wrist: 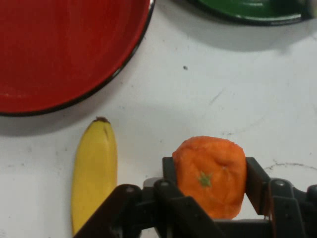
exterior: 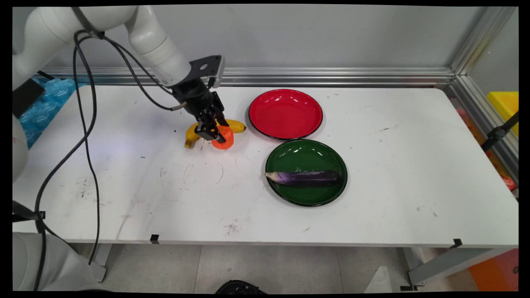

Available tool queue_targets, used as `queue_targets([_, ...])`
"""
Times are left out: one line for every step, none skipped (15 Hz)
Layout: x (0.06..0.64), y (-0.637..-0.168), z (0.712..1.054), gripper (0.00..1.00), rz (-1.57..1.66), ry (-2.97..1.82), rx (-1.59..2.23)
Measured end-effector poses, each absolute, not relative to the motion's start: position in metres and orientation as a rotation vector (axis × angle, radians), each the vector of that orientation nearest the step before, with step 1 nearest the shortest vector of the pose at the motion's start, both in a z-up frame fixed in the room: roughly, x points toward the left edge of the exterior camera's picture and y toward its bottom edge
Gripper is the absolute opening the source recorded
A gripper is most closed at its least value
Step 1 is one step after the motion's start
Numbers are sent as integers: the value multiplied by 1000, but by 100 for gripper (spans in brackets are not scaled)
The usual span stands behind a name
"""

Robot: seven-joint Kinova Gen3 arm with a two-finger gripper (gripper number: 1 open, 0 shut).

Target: Place the picked object on the table

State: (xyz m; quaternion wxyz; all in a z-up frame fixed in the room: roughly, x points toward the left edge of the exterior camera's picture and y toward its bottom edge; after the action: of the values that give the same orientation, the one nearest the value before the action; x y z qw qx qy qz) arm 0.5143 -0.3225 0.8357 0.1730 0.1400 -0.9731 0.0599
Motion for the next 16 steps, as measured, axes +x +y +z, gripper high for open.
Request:
queue_targets([515,-322,833,0,170,-2761,394])
queue_targets([516,-322,828,0,168,-2762,392])
queue_targets([517,-321,825,0,166,-2763,393])
queue_targets([518,-321,821,0,163,-2765,397])
queue_targets([518,-321,818,0,162,-2765,399])
queue_targets([519,-322,814,0,160,-2765,401])
queue_targets([518,-322,812,0,160,-2764,402])
queue_targets([517,-323,808,0,160,-2762,402])
queue_targets([517,-324,806,0,161,-2760,401])
queue_targets([516,-325,803,0,163,-2757,400])
queue_targets([515,-326,801,0,166,-2753,398])
queue_targets([513,-328,798,0,168,-2750,397])
queue_targets([512,-329,796,0,170,-2748,397])
queue_targets([511,-330,794,0,171,-2746,398])
queue_targets([510,-331,792,0,173,-2744,399])
queue_targets([510,-333,791,0,175,-2742,400])
